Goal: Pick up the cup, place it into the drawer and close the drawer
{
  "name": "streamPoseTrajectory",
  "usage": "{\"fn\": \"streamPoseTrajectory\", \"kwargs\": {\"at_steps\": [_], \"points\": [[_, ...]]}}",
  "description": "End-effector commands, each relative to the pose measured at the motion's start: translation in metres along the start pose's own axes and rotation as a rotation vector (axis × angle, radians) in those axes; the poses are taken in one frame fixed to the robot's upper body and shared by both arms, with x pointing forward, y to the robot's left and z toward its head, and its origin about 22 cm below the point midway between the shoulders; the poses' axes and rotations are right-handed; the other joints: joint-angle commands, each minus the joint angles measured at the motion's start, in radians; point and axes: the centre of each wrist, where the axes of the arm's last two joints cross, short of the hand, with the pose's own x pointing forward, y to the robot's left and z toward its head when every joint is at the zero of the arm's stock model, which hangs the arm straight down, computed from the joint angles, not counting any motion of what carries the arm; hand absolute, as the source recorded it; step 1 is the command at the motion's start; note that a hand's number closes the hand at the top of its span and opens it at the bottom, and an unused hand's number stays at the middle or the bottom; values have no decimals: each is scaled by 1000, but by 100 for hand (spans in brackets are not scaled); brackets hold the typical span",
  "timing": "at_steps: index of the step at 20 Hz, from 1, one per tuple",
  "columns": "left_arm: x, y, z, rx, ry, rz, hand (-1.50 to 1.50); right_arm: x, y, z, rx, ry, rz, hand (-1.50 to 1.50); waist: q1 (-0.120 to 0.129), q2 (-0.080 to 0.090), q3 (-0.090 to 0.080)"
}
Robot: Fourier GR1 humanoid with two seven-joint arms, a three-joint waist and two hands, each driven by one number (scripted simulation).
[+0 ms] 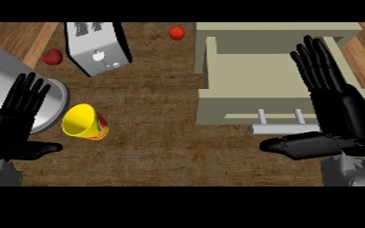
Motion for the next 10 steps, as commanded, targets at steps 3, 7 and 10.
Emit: {"fn": "streamPoseTrajectory", "kwargs": {"at_steps": [3,7,10], "points": [[-37,19,9,61,67,-9,-150,12,-11,1,-18,-28,27,-150,-1,-1,0],[-75,22,19,57,90,-41,-150,15,-17,-5,-17,-27,16,-150,-3,0,0],[-81,50,19,78,101,-42,-150,3,-5,-13,-18,-16,4,-150,-6,2,-1]]}}
